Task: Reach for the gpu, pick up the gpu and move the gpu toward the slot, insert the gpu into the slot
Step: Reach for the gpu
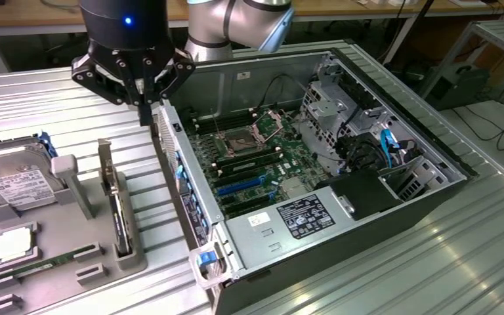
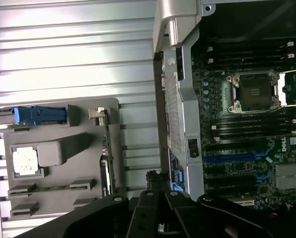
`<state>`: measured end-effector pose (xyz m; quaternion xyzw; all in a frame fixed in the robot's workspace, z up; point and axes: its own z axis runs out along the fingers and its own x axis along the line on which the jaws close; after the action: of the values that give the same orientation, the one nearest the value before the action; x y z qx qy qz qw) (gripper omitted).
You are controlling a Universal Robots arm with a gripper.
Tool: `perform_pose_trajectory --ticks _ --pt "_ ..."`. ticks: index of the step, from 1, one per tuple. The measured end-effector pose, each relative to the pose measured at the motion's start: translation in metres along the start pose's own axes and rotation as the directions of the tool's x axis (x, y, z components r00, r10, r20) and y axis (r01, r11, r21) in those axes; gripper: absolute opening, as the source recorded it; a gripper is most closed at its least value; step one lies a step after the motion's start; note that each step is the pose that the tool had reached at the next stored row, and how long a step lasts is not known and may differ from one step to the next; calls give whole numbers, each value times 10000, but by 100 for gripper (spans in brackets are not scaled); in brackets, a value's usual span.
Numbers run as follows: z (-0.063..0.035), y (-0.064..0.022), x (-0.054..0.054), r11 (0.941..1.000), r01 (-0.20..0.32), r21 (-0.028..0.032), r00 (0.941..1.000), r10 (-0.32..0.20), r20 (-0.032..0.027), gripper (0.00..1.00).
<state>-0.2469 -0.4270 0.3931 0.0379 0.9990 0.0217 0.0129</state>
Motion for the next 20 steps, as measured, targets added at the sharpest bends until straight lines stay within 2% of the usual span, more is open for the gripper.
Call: perform_pose_trajectory --ticks 8,20 --pt "-5 -53 113 10000 0 0 10000 0 0 11" --pt "-14 -137 382 10000 0 0 10000 0 0 11"
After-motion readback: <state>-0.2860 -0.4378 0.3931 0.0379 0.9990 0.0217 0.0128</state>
